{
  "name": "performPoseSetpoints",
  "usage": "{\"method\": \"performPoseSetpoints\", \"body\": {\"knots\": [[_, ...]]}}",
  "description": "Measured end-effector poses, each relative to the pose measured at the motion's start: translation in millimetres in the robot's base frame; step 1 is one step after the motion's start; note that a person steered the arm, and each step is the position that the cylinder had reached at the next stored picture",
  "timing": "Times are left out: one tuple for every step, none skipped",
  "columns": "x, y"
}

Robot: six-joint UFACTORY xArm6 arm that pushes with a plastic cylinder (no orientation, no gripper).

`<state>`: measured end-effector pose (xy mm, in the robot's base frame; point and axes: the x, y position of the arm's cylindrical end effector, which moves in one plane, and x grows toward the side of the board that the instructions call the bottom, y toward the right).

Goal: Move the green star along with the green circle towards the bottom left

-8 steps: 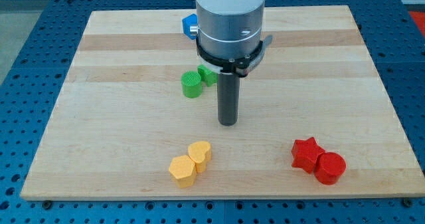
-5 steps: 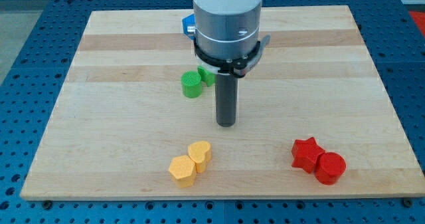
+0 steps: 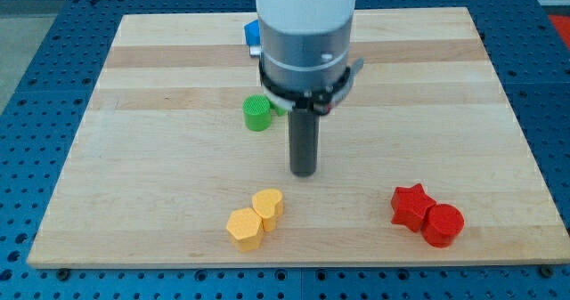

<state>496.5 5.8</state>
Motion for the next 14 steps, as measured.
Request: {"method": "performPoseSetpoints", "body": {"knots": [[-7, 0], [-8, 2], [-28, 24], [-35, 32], [-37, 33], [-74, 67], [-93, 55], [-111, 8], [-111, 1], [-112, -7], [-89, -39], [-80, -69], [-80, -94], [-78, -113]]}}
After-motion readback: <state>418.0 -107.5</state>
